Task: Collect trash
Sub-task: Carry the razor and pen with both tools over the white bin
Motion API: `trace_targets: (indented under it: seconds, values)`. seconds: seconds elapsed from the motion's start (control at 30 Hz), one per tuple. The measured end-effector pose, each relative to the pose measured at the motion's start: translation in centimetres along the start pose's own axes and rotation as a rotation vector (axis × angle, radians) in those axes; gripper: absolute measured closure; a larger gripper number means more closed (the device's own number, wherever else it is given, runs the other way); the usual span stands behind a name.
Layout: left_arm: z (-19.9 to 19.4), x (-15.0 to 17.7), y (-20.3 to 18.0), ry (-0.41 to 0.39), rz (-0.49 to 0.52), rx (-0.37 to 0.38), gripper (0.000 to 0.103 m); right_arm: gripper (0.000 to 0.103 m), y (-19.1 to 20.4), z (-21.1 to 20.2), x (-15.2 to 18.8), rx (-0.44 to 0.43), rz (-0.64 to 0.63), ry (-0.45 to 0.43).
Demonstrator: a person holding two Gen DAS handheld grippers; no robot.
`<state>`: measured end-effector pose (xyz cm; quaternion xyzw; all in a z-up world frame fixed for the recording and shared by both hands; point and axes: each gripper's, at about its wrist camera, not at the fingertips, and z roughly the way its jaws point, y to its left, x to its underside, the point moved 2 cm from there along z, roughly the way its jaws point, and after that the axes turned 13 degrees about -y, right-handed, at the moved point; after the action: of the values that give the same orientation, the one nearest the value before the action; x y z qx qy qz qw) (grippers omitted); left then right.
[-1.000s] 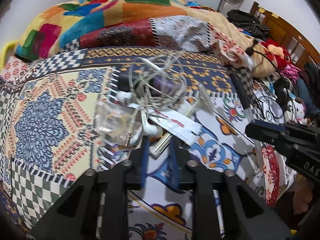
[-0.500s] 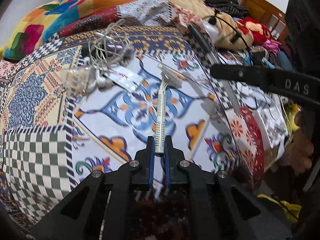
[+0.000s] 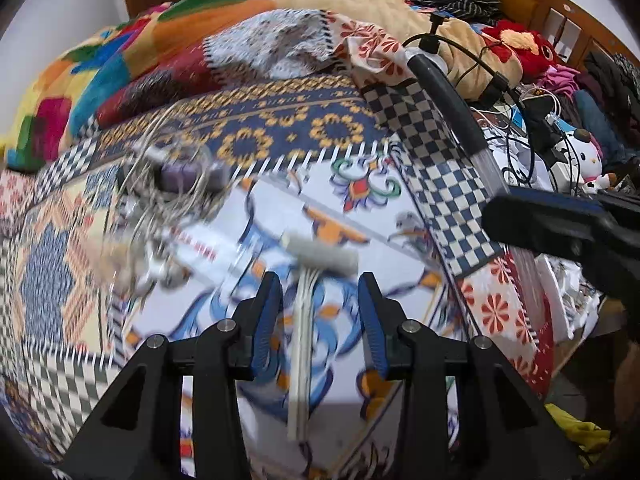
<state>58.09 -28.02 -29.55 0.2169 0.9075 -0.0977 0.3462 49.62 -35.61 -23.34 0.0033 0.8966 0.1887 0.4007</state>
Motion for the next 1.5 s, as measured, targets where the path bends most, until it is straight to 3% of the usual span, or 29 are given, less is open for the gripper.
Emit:
trace_targets:
  seconds: [0.13, 0.33, 0.57, 0.77, 1.1, 1.5]
  values:
    - [0.7, -1.0, 0.3, -0.004, -0.020, 0.001, 0.071, 0.095, -0.4, 0.0, -0.1, 0.010, 0.005, -0.001]
    - [-0.2, -0.5, 1.5, -0.018, -0.102, 0.023, 0.071, 0.095, -0.3, -0.3, 0.0, 0.020, 0.002, 0.002]
    - [-4.5, -0.7, 2.1, -0.077, -0.116, -0.012, 0.071, 0.095, 1.1, -1.8, -0.7, 0.021, -0.015, -0.009]
    - [-10.4, -1.2, 2.8, -0.165, -0.135, -0.029, 0.071, 0.095, 3.6, -4.2, -1.9, 0.000, -0.042, -0.052]
    - [-21.0, -1.1, 4.5, -0.316, -0.177, -0.133, 0.071, 0.095, 9.8, -9.0, -3.3, -0.050, -0.118, -0.126]
    - [-32.6, 3.8, 9.2, -0.428, -0.260, -0.256, 0.071, 0.095, 19.6, -12.5, -1.5, -0.161, -0.227, -0.155]
